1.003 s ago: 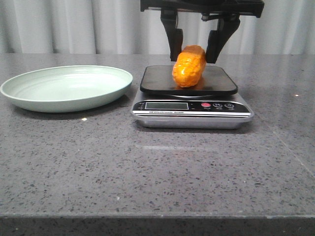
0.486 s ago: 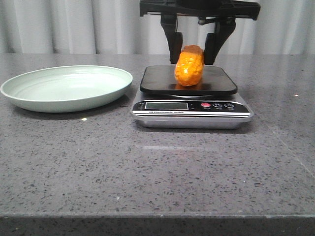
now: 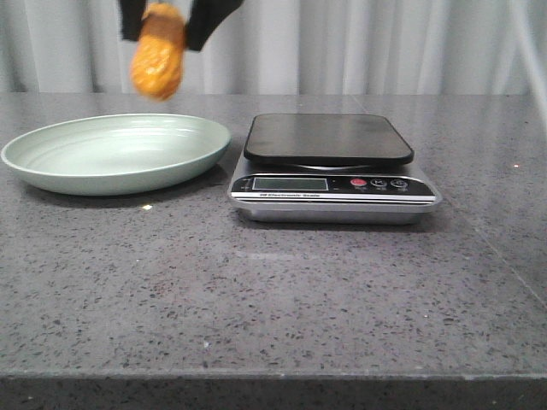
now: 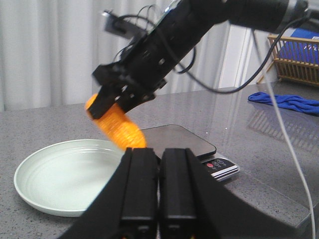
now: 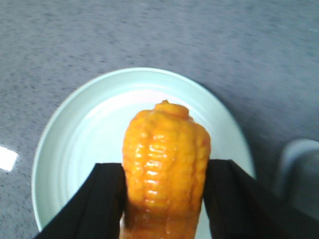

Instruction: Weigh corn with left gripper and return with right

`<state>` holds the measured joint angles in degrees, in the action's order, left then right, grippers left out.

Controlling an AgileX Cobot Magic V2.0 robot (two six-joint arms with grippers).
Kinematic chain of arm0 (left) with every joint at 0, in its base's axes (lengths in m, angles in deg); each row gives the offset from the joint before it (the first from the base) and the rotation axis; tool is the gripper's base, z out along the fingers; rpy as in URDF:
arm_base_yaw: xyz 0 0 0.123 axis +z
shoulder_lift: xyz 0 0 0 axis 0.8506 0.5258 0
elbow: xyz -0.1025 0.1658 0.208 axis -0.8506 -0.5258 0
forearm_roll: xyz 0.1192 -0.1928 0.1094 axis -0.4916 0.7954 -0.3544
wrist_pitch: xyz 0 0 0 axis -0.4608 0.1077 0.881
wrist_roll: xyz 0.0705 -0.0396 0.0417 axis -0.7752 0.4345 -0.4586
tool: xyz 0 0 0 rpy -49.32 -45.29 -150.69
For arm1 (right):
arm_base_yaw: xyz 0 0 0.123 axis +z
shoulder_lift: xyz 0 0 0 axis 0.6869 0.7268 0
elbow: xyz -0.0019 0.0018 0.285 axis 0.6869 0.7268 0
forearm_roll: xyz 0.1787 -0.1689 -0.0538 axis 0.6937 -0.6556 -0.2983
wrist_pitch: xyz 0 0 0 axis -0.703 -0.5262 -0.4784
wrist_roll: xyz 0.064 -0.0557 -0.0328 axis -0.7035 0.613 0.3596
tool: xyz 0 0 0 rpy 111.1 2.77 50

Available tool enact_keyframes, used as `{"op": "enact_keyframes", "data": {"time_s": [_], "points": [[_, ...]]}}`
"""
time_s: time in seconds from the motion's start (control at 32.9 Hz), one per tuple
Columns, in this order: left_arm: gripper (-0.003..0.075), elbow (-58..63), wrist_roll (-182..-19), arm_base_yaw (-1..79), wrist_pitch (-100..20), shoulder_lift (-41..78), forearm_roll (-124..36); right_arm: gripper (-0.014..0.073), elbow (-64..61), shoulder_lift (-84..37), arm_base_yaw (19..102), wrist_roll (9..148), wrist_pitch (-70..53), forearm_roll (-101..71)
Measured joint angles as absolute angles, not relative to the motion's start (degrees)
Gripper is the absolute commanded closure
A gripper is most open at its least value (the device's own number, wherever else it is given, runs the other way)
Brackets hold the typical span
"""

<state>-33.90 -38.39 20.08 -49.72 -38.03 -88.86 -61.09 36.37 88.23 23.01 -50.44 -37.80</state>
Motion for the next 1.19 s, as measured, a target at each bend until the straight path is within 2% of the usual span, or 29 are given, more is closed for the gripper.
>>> {"op": "enact_keyframes", "data": {"time_s": [0.15,0.3,0.4,0.67,0.91,1.03,1.19], "points": [[0.0586,-33.90,-38.39,20.08,-49.68,-38.03,-88.86,0.0221,-61.18,41.91,88.62,23.22,-47.71,-35.49],[0.0586,-33.90,-38.39,20.08,-49.59,-38.03,-88.86,0.0089,-61.18,44.83,88.62,23.22,-46.68,-34.23],[0.0586,-33.90,-38.39,20.08,-49.59,-38.03,-88.86,0.0043,-61.59,44.91,88.62,23.22,-46.61,-34.10],[0.0586,-33.90,-38.39,20.08,-49.55,-38.03,-88.86,0.0043,-67.99,44.65,88.52,23.22,-52.56,-34.53],[0.0586,-33.90,-38.39,20.08,-49.55,-38.03,-88.86,0.0055,-69.00,37.00,85.45,24.17,-56.06,-34.80],[0.0586,-33.90,-38.39,20.08,-49.55,-38.03,-88.86,0.0104,-68.00,33.31,82.84,27.98,-60.54,-35.14],[0.0586,-33.90,-38.39,20.08,-49.55,-38.03,-88.86,0.0118,-63.23,28.51,80.51,33.45,-62.62,-35.18]]}}
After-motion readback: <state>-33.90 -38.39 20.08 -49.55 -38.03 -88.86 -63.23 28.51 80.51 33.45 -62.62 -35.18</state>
